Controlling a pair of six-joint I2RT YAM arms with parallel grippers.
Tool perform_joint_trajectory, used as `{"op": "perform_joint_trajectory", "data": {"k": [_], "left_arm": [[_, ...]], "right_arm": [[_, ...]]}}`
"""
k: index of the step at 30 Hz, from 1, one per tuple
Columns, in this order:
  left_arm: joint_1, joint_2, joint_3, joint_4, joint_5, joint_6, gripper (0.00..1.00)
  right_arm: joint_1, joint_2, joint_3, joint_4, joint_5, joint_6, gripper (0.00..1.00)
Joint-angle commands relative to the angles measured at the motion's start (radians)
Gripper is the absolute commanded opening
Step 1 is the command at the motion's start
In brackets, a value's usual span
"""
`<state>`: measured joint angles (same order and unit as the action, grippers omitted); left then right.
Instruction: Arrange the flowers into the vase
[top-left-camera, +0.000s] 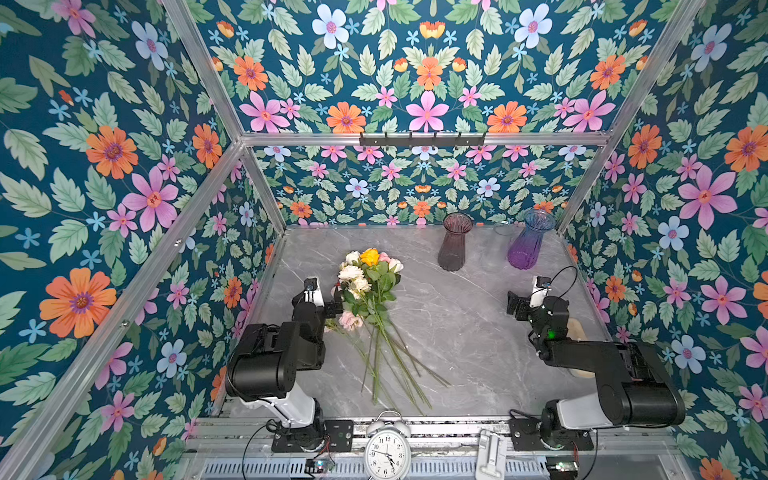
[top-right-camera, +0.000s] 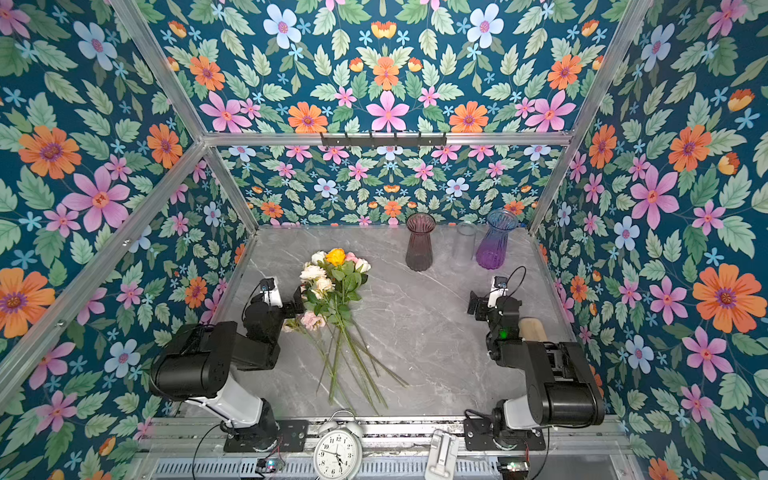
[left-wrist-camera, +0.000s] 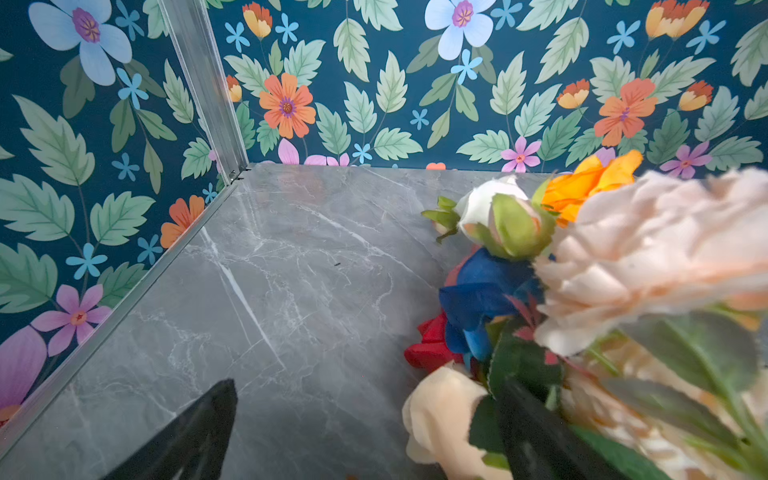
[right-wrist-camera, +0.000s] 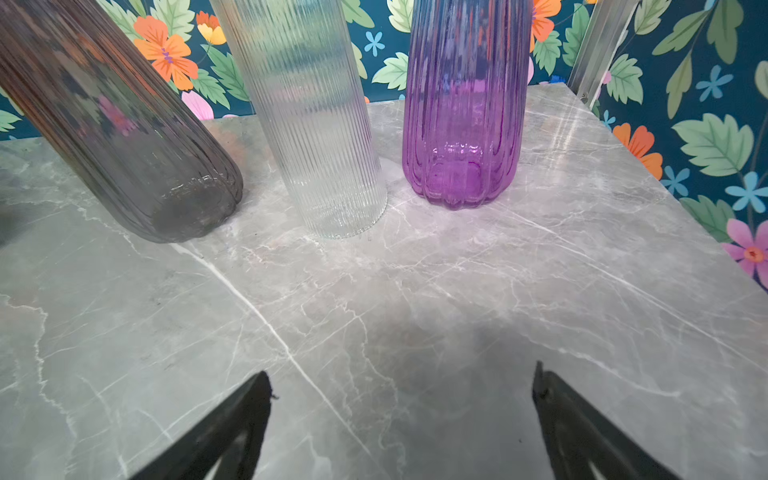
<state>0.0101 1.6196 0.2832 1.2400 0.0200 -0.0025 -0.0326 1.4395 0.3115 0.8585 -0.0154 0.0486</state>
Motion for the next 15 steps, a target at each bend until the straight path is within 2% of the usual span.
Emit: {"op": "perform_joint_trajectory", "data": {"k": [1, 15], "left_arm": [[0.001, -0.003, 0.004, 0.011, -0.006, -0.001, 1.0], [-0.007, -0.003, -0.001, 0.019, -0.008, 0.011, 1.0]], "right_arm": [[0.0, -0.005, 0.002, 0.015, 0.004, -0.006, 0.99], [0.0, -0.004, 0.002, 0.015, 0.004, -0.007, 0.99]]}}
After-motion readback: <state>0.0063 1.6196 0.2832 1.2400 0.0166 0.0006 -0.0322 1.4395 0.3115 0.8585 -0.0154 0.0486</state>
